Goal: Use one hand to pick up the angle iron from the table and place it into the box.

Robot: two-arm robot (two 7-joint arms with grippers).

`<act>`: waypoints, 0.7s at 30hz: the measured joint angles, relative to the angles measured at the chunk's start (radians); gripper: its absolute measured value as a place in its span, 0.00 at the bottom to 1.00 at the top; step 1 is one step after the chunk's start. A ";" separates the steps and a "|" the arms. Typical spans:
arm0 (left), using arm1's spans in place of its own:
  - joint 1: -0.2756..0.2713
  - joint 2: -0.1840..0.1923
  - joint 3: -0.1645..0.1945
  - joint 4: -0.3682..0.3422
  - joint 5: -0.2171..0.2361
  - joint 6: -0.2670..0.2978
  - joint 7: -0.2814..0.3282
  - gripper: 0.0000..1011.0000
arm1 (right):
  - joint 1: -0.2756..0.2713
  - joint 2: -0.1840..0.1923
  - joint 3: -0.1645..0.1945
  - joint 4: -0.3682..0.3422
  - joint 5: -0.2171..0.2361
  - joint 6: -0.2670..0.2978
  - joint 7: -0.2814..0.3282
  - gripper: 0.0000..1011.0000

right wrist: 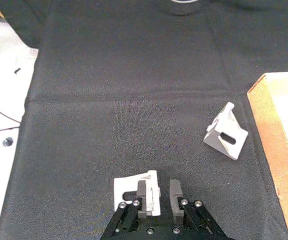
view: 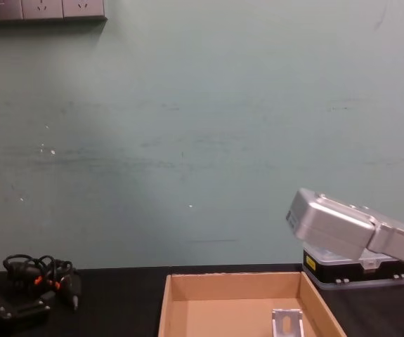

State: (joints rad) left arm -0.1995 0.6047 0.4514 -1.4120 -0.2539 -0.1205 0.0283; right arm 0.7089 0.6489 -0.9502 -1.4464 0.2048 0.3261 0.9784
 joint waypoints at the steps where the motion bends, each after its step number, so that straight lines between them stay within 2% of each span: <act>1: 0.000 0.000 0.000 0.000 0.000 0.000 0.000 0.99 | -0.001 0.000 0.000 0.001 0.000 -0.001 0.000 0.28; 7: 0.000 0.000 0.000 0.000 0.000 0.000 0.000 0.99 | -0.001 0.003 0.001 0.002 0.000 -0.004 -0.003 0.13; 8: 0.000 0.000 0.000 0.000 0.000 0.000 0.000 0.99 | -0.001 0.004 0.002 0.002 0.000 -0.004 -0.003 0.08; 16: 0.000 0.000 0.000 0.000 0.000 0.000 0.000 0.99 | -0.015 0.009 0.022 -0.009 0.009 -0.004 -0.029 0.07; 20: 0.000 0.000 0.000 0.000 0.000 0.000 0.000 0.99 | -0.039 0.012 0.060 -0.033 0.035 -0.004 -0.070 0.07; 21: 0.000 0.000 0.000 0.000 0.000 0.000 0.000 0.99 | -0.051 0.013 0.082 -0.046 0.050 -0.004 -0.096 0.07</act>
State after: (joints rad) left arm -0.1996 0.6046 0.4514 -1.4120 -0.2539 -0.1205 0.0283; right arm 0.6578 0.6616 -0.8678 -1.4926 0.2547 0.3220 0.8821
